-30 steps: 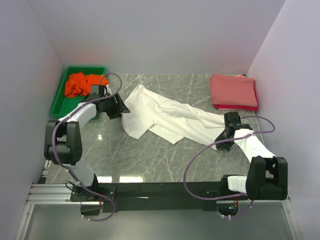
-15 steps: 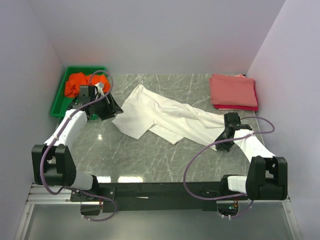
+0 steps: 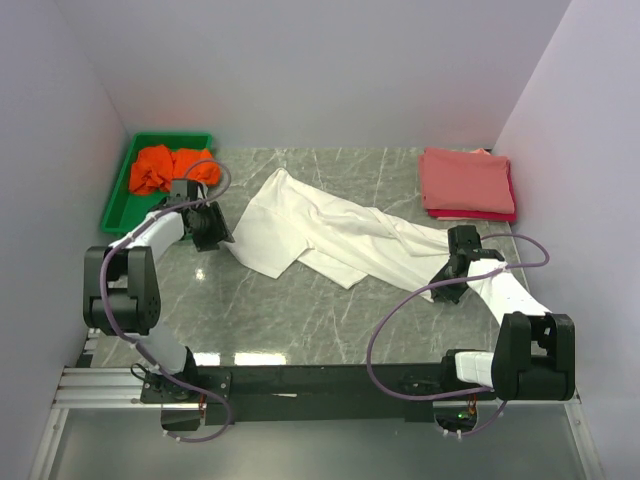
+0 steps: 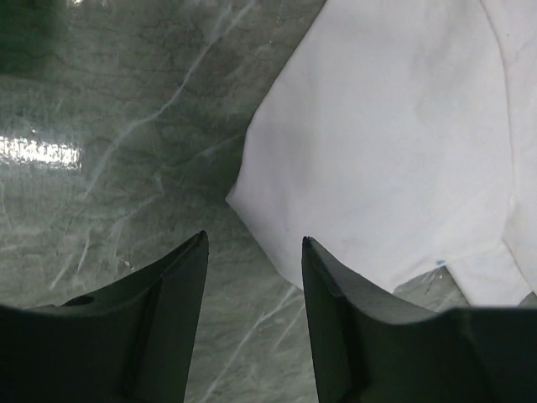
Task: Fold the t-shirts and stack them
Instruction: Flatten the tshirt out
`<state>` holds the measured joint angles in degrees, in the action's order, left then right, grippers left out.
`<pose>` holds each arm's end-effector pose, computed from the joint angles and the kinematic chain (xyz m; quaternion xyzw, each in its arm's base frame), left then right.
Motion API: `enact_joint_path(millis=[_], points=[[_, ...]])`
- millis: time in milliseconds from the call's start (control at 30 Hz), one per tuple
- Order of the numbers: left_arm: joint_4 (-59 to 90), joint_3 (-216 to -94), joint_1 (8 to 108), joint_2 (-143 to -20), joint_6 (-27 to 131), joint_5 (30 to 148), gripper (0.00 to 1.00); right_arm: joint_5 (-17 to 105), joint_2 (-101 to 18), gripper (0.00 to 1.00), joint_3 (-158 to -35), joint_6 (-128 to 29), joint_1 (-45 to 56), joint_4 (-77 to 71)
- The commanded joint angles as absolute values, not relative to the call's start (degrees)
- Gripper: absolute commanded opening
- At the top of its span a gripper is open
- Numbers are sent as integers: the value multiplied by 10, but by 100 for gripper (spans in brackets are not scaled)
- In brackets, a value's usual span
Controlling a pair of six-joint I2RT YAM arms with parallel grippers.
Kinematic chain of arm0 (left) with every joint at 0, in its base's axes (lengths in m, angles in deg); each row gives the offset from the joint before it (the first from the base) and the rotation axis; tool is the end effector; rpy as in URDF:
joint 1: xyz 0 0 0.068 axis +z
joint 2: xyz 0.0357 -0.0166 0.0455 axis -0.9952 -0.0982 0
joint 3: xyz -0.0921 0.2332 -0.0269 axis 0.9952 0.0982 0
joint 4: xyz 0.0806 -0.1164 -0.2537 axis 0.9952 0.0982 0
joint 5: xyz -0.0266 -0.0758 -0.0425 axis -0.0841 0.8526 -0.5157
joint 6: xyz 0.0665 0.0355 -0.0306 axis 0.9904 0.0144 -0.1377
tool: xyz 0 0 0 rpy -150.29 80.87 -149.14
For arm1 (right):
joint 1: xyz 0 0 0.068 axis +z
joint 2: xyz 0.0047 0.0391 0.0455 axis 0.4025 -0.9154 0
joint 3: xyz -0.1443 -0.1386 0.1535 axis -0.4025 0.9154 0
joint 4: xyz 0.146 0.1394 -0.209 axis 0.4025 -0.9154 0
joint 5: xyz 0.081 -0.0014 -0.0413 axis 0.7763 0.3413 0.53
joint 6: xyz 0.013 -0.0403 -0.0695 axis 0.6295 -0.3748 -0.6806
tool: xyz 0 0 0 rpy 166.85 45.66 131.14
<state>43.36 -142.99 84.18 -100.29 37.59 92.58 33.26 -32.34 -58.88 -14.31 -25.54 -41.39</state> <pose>0.3719 -0.0157 0.1296 -0.1847 0.9424 -0.1551 0.2319 0.2489 -0.0119 0.1034 0.3719 0.9158 0.0239 0.1500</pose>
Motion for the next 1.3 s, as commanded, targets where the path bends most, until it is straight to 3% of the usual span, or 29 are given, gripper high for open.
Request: enact_joint_path(millis=[0, 367, 467, 633, 700, 733, 967, 1167, 1267], points=[[395, -1436, 842, -1015, 383, 920, 54, 326, -309, 0, -580, -145, -260, -414], [353, -1450, 842, -1080, 383, 952, 53, 320, -311, 0, -587, -149, -260, -424], [349, -1455, 842, -1092, 380, 959, 48, 315, -308, 0, -587, -150, -260, -426], [345, -1459, 842, -1089, 372, 990, 23, 313, -312, 0, -583, -152, -262, -427], [374, -1473, 842, -1080, 369, 979, 2, 312, -315, 0, -583, -152, -264, -427], [391, -1473, 842, -1073, 369, 968, 0, 312, -315, 0, -583, -153, -265, -426], [514, -1471, 859, -985, 382, 882, 2, 313, -319, 0, -582, -157, -267, -420], [570, -1437, 876, -929, 393, 855, 25, 313, -330, 0, -583, -163, -269, -414], [586, -1435, 881, -913, 402, 837, 29, 311, -335, 0, -588, -167, -272, -414]])
